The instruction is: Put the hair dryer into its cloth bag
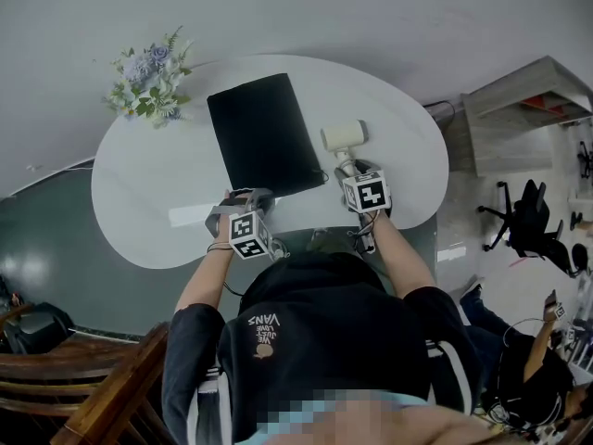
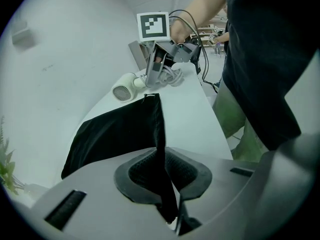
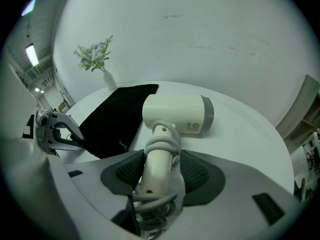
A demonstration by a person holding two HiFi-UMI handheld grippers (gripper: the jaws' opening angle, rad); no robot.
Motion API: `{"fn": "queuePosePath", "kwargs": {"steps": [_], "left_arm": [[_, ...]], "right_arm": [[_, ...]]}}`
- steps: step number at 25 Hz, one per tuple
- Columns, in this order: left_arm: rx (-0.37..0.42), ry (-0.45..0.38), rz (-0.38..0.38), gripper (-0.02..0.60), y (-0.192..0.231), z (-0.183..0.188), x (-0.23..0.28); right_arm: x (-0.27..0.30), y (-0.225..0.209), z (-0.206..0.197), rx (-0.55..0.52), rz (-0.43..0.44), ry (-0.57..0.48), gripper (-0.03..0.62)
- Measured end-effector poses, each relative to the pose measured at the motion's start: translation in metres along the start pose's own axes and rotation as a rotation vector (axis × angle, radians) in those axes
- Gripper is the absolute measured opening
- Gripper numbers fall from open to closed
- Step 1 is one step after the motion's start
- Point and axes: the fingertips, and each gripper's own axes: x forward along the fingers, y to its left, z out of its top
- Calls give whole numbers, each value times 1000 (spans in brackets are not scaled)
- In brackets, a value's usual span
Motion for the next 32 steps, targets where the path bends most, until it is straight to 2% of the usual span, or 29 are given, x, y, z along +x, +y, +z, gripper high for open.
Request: {"fn": "queuePosePath", "kwargs": {"steps": [7,12,15,32], "left_arm": [[-88,-17,-74,43,3,2,-5],[-238,-38,-184,43,4,5,-9],[-286,-51,-234,44,5,9,-13],[-319,-101,-284,44,11,27,-29]], "right_arm": [[-4,-2,-1,-17,13,-1,221],[-8,-5,0,11,36,-12,221],[-8,-6,-4,12,37,-10,221],[-12,-10,-9,13,46,-16,221]]}}
